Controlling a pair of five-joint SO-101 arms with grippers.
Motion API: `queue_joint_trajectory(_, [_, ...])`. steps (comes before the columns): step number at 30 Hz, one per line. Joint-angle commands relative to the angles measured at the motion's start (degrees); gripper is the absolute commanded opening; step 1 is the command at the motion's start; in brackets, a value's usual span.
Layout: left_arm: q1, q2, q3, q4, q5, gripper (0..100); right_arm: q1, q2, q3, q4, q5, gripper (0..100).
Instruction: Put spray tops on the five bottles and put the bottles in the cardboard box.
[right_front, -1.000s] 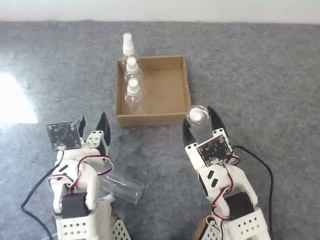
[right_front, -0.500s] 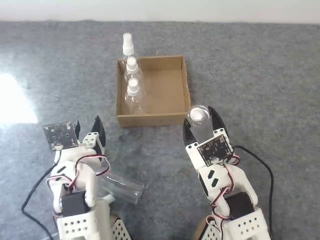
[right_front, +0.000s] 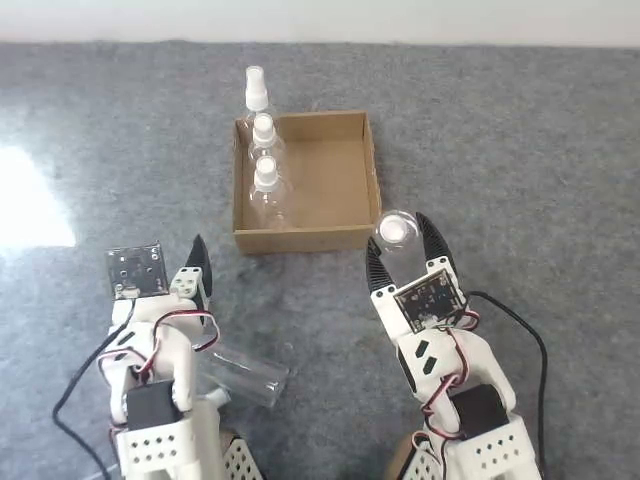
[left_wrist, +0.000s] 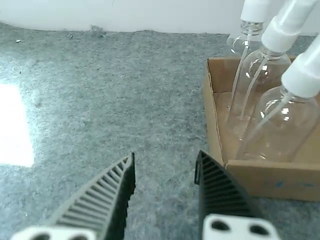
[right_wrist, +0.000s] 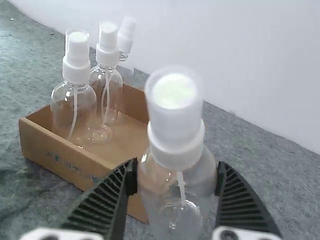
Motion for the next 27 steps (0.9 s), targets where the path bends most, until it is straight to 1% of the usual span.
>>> queue_joint_trajectory(1, [-0.09, -0.88, -0.22, -1.85, -0.88, 19, 0.48, -0.66, 0.62, 0.4, -0.09, 16.9])
queue_joint_trajectory(9, [0.18, -0.88, 0.57, -1.85, -1.05, 19, 0.66, -0.66, -7.03, 11.3, -0.09, 16.9])
queue_joint_trajectory(11, [0.26, -0.88, 0.66, -1.85, -1.05, 19, 2.07, -0.66, -8.97, 12.79, -0.18, 16.9])
queue_joint_trajectory(17, [0.18, -0.88, 0.75, -1.85, -1.05, 19, 9.1, -0.13, -13.71, 13.58, -0.44, 16.9])
queue_joint_trajectory(22, [0.18, -0.88, 0.75, -1.85, -1.05, 19, 9.71, -0.13, -15.65, 13.76, -0.44, 16.9])
queue_joint_trajectory(27, [0.26, -0.88, 0.75, -1.85, -1.05, 19, 9.71, -0.04, -21.19, 17.36, -0.44, 16.9])
